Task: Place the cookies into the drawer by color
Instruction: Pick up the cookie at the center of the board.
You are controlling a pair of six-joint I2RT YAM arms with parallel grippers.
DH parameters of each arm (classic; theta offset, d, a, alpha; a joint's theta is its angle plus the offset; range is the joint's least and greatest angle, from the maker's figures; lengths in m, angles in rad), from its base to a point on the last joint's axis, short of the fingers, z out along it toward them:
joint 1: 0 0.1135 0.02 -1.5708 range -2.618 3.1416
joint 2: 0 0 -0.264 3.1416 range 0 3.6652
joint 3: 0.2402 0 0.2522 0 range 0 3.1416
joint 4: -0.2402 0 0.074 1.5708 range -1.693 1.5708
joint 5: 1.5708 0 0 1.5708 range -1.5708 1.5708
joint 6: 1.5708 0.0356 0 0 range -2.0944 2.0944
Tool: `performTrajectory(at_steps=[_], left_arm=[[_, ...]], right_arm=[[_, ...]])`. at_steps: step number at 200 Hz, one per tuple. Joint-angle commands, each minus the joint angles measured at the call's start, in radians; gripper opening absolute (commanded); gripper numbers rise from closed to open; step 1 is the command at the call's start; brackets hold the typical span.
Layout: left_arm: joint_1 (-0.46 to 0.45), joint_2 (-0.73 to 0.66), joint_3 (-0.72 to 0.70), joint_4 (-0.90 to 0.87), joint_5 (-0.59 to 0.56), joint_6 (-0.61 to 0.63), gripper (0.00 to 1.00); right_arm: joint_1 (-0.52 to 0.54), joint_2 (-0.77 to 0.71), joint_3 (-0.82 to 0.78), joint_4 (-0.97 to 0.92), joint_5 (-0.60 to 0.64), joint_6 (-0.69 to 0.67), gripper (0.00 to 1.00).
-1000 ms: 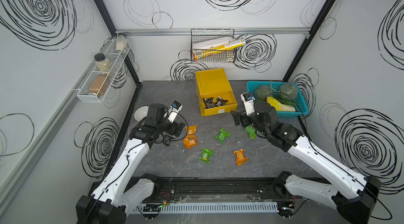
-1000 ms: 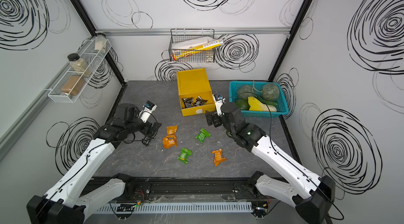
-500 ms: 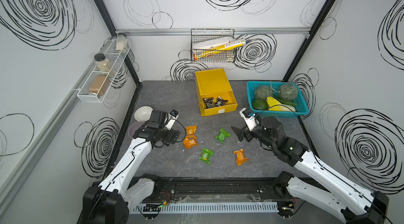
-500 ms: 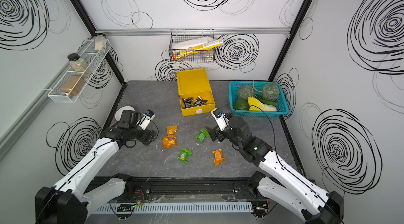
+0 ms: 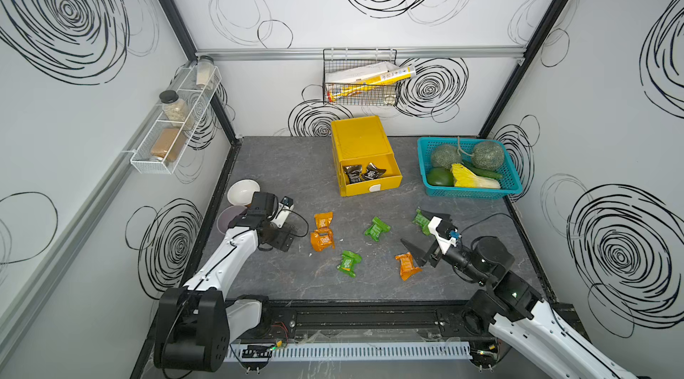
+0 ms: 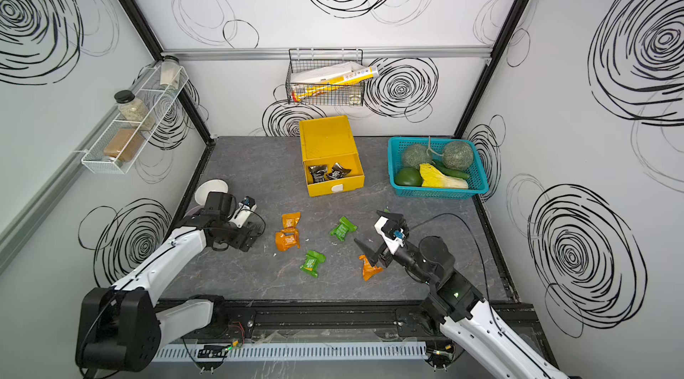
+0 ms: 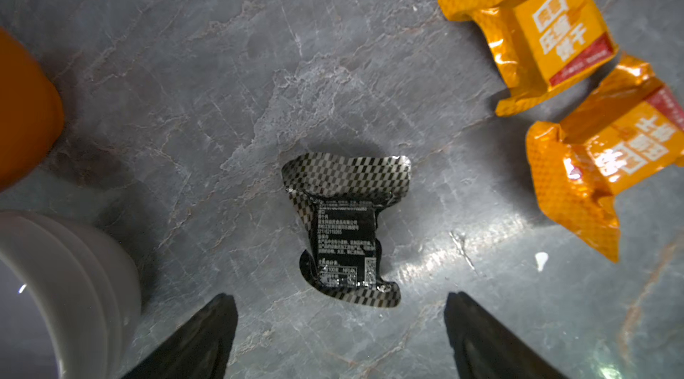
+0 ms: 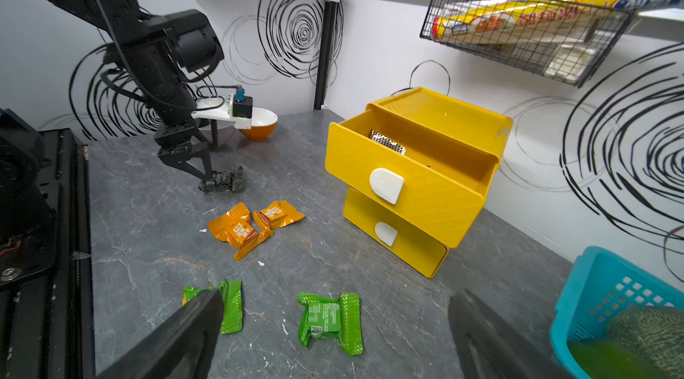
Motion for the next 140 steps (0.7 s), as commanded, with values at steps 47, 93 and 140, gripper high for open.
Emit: performTrajectory(at_steps=[47, 93, 140], left_arm=[[0.017, 0.068, -0.075, 0.113, 0.011, 0.044, 0.91], [0.02, 0.126, -0.059, 0.142, 0.031, 0.031, 0.82], [0.021, 0.175, -0.046, 0.165, 0.044, 0.015, 0.75]], right_arm=[[-0.004, -0.244, -0.159, 0.077, -0.067, 0.005, 1.0], [-0.004, -0.24, -0.175, 0.08, -0.118, -0.002, 1.0], [-0.004, -0.26, -0.176, 0.086, -0.086, -0.003, 1.0]])
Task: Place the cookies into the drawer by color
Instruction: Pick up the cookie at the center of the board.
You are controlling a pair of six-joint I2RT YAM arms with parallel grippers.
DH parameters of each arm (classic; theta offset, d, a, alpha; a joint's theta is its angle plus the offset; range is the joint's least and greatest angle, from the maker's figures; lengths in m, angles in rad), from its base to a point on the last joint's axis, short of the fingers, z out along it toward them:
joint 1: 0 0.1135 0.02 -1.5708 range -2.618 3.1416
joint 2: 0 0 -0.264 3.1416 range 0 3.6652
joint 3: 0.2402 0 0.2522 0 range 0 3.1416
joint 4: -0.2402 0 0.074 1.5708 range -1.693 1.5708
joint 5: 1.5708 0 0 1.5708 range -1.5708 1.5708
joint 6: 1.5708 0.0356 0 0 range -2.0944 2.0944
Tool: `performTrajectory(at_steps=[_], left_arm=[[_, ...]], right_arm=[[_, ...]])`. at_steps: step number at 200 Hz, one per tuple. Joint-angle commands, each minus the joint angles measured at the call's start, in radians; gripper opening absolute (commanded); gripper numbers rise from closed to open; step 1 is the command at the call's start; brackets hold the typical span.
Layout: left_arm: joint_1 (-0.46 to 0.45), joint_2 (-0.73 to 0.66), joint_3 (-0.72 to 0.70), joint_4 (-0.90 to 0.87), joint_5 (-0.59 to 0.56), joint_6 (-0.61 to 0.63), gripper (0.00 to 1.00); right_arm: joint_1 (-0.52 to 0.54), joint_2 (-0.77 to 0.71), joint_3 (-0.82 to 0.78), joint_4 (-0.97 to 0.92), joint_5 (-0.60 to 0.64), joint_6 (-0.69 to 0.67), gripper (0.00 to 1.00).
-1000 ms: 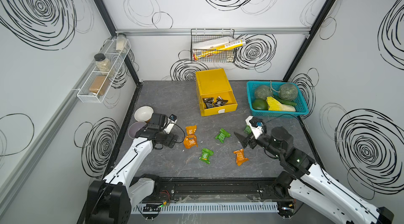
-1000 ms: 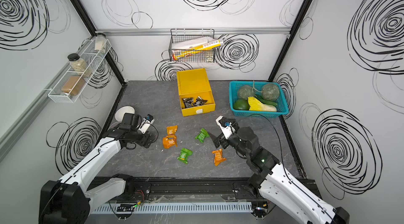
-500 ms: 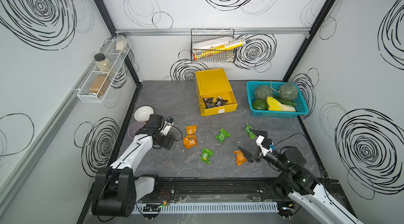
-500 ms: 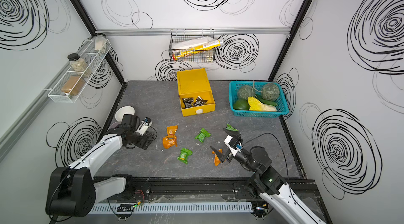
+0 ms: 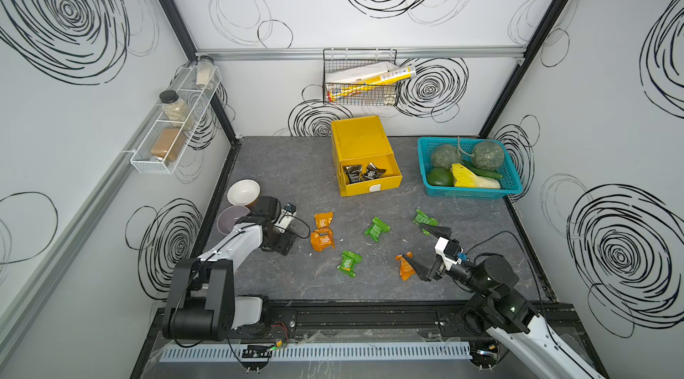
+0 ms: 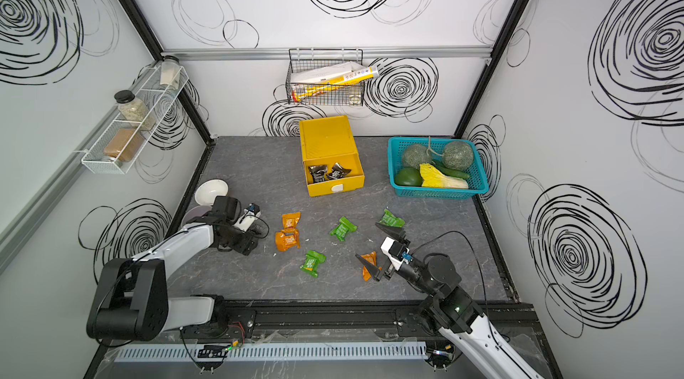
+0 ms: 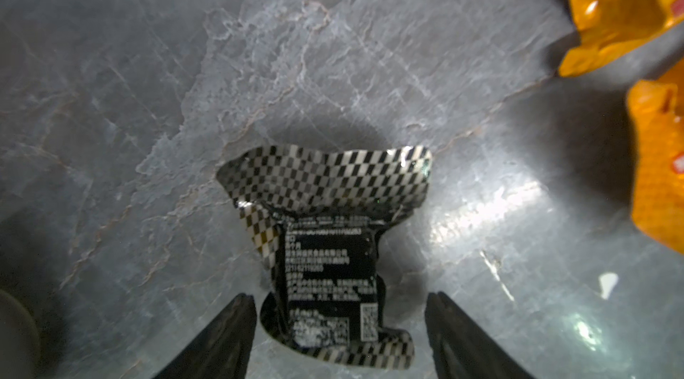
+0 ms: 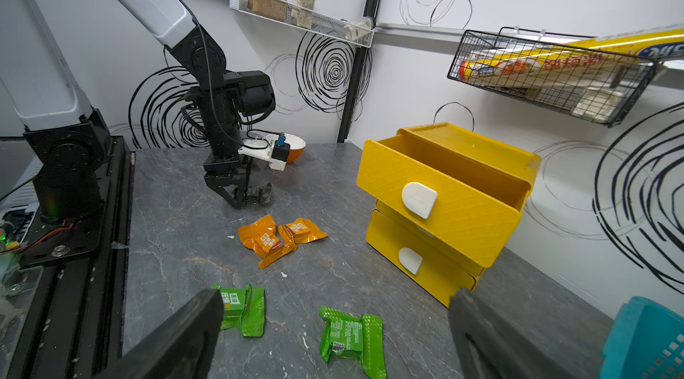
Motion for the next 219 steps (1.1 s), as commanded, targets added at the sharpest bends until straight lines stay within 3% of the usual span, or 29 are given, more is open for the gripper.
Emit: performTrajectory(at_steps=[1, 50, 95, 141, 177, 219], left_arm=[[0.01, 0.019, 0.013, 0.052, 0.019, -0.008, 0.75], [0.01, 0.064, 0.021, 0.078, 0.033, -0.014, 0.59], [0.017, 0.062, 0.053, 0.077, 0.044, -0.017, 0.35], [0.016, 0.022, 0.138, 0.041, 0.071, -0.022, 0.32], [-0.006, 0.005, 0.309, -0.025, 0.111, -0.052, 0.32], [-0.133, -0.017, 0.515, -0.02, 0.124, -0.092, 0.33]], right_arm=[[-0.004, -0.028, -0.007, 0.034, 0.006, 0.001, 1.0], [-0.004, -0.025, -0.01, 0.038, 0.021, -0.001, 1.0], [-0.004, -0.035, -0.01, 0.05, 0.072, -0.006, 1.0], [-0.004, -0.04, -0.012, 0.054, 0.081, -0.009, 1.0], [-0.004, -0.042, -0.013, 0.054, 0.09, -0.01, 1.0], [-0.004, -0.042, -0.013, 0.054, 0.099, -0.009, 1.0]])
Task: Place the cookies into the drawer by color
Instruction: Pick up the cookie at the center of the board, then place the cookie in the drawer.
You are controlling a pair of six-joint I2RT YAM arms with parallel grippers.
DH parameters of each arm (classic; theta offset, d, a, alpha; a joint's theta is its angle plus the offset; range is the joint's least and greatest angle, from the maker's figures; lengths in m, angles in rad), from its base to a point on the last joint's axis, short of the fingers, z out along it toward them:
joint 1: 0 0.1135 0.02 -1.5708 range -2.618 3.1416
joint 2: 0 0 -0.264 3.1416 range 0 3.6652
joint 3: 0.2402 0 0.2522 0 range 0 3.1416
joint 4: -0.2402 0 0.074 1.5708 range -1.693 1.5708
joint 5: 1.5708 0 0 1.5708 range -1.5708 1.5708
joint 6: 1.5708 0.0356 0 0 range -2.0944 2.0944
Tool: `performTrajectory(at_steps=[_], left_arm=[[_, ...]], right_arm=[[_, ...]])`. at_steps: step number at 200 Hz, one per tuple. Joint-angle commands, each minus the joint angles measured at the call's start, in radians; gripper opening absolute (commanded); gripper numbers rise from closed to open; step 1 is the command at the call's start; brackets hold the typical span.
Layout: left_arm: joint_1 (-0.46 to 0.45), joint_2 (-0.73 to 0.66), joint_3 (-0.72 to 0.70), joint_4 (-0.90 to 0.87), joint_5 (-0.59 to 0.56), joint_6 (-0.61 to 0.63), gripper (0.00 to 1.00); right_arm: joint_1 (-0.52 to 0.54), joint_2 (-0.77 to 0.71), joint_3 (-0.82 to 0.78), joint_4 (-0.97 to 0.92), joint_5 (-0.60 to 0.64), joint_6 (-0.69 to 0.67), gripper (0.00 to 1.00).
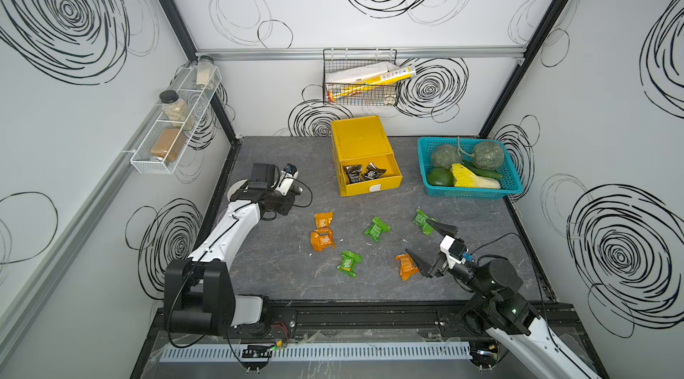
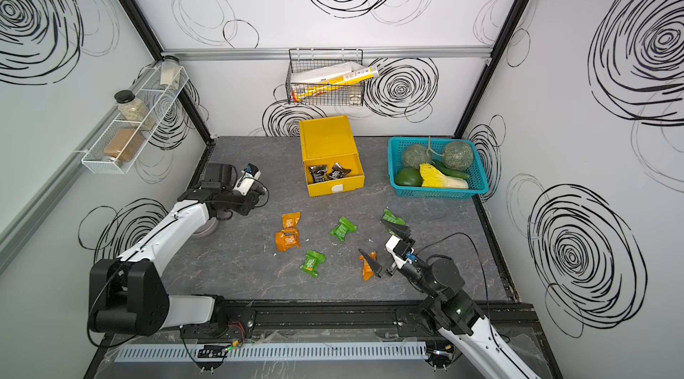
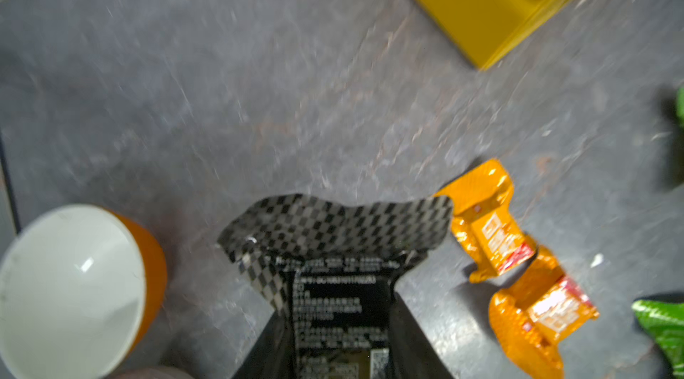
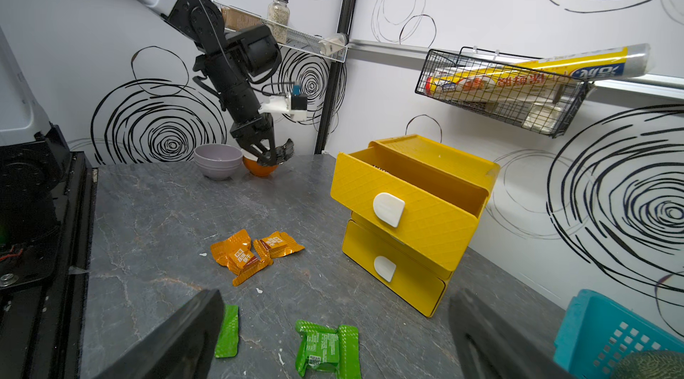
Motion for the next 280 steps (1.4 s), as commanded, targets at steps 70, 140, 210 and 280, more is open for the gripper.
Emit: performTrajectory(at_steps=[70, 140, 210, 280], left_arm=[[-0.332, 0.14, 0.467, -0.013, 0.036, -0.092, 0.31], [-0.517, 0.357, 0.704, -0.059, -0.06, -0.057, 0.31], [-0.551, 0.451, 0.77, -0.066, -0.087, -0.053, 0.41], [-0.552, 0.427, 0.749, -0.044, -0.13, -0.09, 0.83]], right_arm=[[-0.003, -0.005, -0.008, 0.028, 0.02, -0.006, 1.0], [-0.004, -0.001, -0.008, 0.026, 0.025, -0.004, 1.0], [-0.003, -0.012, -0.009, 0.022, 0.003, -0.009, 1.0], [-0.003, -0.015, -0.009, 0.023, 0.013, -0.008, 1.0]])
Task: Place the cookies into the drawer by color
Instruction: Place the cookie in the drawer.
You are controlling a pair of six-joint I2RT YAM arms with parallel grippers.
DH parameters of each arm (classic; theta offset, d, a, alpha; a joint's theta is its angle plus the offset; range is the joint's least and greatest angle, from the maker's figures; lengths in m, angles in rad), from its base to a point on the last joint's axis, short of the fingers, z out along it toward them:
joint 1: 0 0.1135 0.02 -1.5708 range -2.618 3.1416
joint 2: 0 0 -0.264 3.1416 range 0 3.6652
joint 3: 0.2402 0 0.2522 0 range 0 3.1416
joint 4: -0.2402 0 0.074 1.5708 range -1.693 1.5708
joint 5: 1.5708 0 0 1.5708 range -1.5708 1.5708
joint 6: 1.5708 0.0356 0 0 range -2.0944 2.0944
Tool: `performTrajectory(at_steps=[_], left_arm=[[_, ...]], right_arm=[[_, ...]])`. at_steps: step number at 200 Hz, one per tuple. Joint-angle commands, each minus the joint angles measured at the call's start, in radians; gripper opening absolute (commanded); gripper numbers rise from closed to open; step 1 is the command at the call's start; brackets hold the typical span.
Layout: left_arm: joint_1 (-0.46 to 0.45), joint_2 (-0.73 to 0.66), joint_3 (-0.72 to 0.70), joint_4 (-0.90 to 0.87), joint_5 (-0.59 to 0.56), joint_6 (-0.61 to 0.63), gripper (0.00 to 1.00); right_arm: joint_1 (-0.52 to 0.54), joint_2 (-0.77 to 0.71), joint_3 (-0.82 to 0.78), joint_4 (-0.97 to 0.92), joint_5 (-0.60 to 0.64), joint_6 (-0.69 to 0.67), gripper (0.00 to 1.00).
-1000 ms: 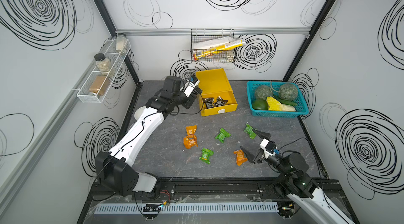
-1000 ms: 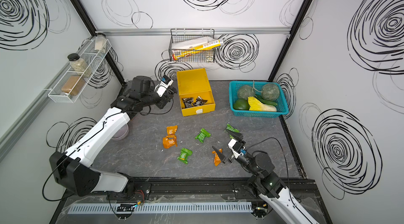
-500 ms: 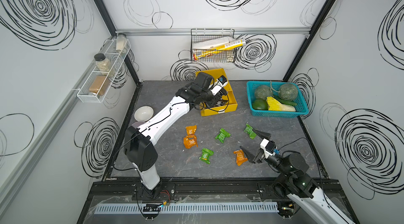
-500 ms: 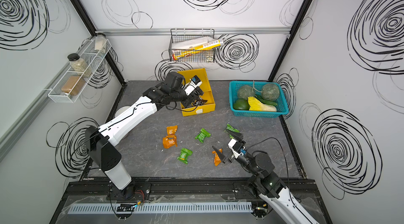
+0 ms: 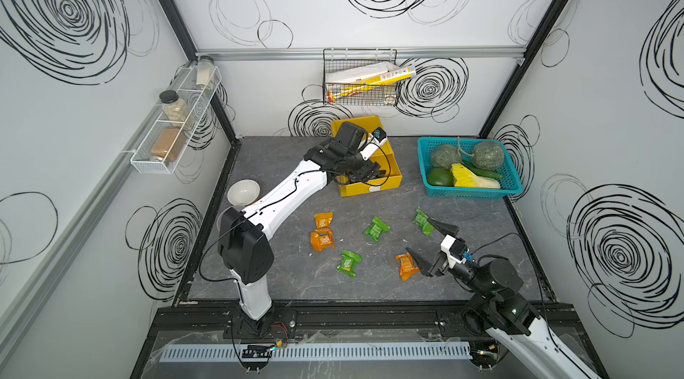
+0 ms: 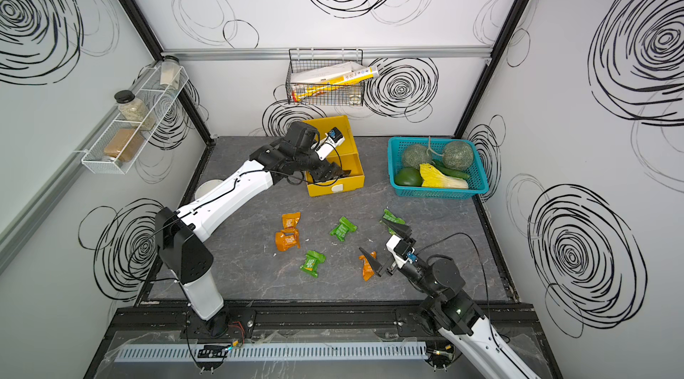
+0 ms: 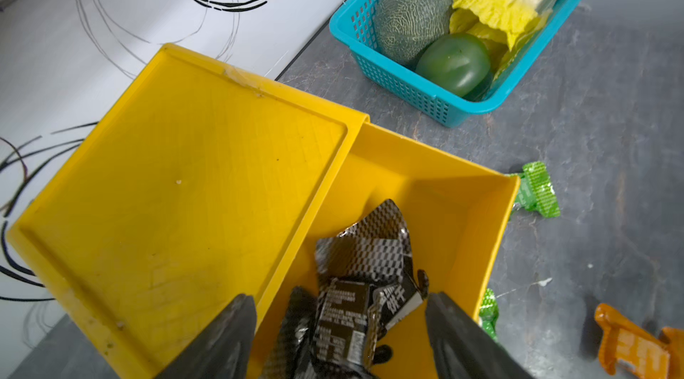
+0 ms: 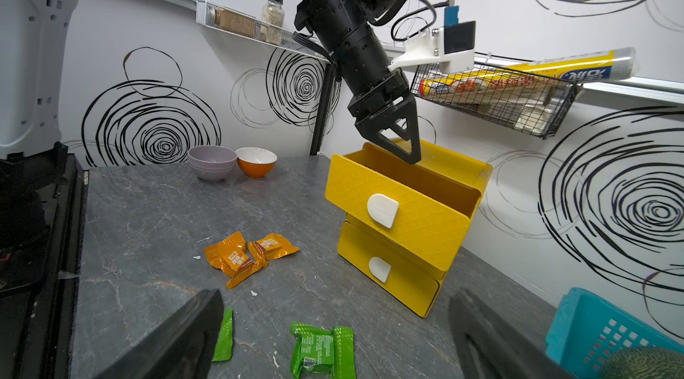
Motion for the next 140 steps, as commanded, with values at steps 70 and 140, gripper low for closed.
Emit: performTrajectory(at_steps=[70, 140], left_arm=[[0.068, -0.003, 0.044, 0.088, -0.015, -0.081, 0.86], [0.136, 0.111, 0.166, 0.071, 0.038, -0.103, 0.82]], right_arm=[[-0.002, 0.0, -0.009, 0.024, 0.03, 0.004, 1.0], [-0.002, 0.214, 0.089, -0.005, 0.032, 0.005, 0.97]])
